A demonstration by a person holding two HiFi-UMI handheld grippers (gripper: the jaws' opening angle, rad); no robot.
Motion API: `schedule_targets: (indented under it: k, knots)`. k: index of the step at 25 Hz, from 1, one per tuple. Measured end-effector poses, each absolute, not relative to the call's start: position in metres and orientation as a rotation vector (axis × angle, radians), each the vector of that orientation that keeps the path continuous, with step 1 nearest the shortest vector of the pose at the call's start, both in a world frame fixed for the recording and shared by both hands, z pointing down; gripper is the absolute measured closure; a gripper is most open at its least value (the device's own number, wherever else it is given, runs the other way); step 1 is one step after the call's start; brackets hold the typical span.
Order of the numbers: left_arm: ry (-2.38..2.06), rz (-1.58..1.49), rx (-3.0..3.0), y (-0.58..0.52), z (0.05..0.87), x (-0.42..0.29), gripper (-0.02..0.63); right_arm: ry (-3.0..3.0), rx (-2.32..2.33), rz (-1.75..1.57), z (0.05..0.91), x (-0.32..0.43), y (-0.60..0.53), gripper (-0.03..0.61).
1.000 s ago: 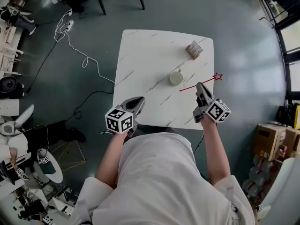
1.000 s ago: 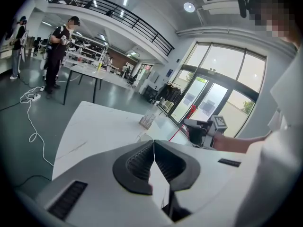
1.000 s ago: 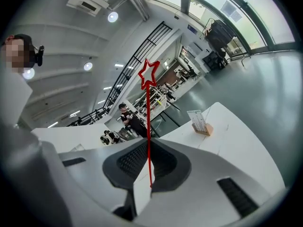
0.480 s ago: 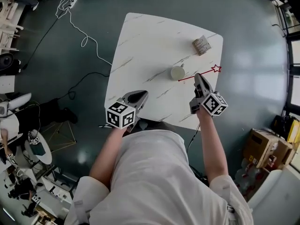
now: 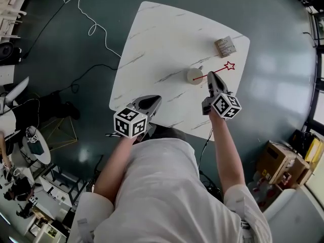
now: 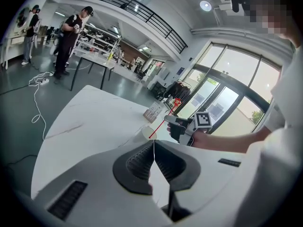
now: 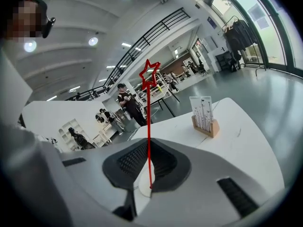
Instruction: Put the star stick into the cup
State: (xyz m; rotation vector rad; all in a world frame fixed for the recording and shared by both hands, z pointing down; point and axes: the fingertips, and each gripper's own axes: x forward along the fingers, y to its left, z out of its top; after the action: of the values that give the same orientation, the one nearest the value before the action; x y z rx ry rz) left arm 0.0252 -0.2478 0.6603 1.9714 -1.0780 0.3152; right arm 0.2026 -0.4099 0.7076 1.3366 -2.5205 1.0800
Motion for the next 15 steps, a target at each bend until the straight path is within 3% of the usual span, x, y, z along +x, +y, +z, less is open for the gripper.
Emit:
schedule_targets:
  k: [13,14,15]
  knots:
    - [-1.046,0.346,1.921,-0.237,0.678,0.024,0.598,-2.409,1.244,1.066,0.761,0.179,-0.394,0.546]
    - [-1.045,0.347,1.917,-0.236,0.679,0.023,0.598,-2.401,1.235,1.073,0.762,0.178,-0.393,0.541]
    - [-1.045,0.347,1.913,-0.235,0.680,0.022,0.598,-2.393,1.228,1.078,0.763,0.178,-0.391,0.490]
